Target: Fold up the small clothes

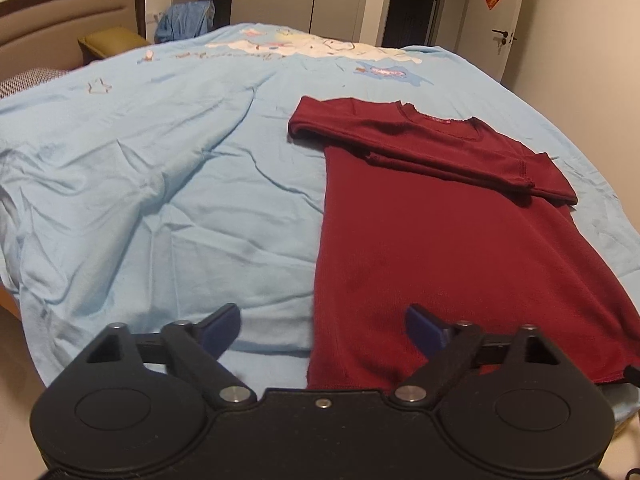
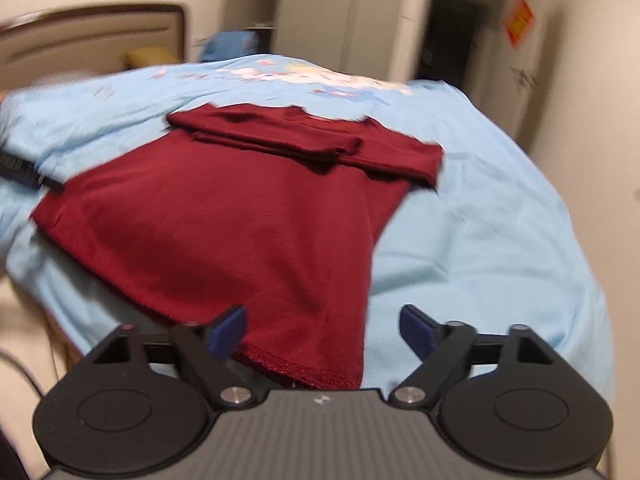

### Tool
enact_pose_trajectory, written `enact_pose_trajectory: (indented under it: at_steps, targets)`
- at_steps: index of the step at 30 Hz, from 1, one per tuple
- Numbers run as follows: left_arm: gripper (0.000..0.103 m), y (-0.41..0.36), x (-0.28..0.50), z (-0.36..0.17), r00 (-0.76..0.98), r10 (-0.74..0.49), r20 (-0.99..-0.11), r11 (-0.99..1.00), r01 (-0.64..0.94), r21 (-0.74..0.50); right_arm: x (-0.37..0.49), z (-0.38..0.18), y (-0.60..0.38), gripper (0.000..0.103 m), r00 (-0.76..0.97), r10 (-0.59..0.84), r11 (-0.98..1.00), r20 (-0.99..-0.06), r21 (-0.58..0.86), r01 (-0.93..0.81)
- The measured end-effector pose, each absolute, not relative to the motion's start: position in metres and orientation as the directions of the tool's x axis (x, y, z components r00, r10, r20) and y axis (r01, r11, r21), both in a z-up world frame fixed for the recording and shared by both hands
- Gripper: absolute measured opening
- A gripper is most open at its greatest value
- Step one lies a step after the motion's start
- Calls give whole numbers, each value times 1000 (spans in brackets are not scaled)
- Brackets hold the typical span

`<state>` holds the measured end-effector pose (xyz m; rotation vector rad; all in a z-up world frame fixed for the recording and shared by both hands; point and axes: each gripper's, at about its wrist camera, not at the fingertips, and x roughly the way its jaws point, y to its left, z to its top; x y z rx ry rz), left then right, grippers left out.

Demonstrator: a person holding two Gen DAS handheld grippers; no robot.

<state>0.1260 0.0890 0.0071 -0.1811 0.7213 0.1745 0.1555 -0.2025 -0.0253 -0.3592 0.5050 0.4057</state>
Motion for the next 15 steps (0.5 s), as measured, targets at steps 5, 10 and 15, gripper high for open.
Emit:
enact_pose_trajectory:
  at_steps: [5, 10, 15]
  targets:
    - [102, 79, 127, 10, 753, 106, -649, 980, -192, -62, 150, -31, -185, 98, 785, 280, 762, -552, -369, -532]
    - [102, 73, 129, 9, 753, 83, -653, 984, -165, -66, 155, -53, -166, 99, 759, 189, 655, -623, -496, -570]
    - [102, 66, 128, 9, 762, 52, -645, 988, -133, -77, 155, -64, -153, 99, 809, 152, 592, -567, -604, -534]
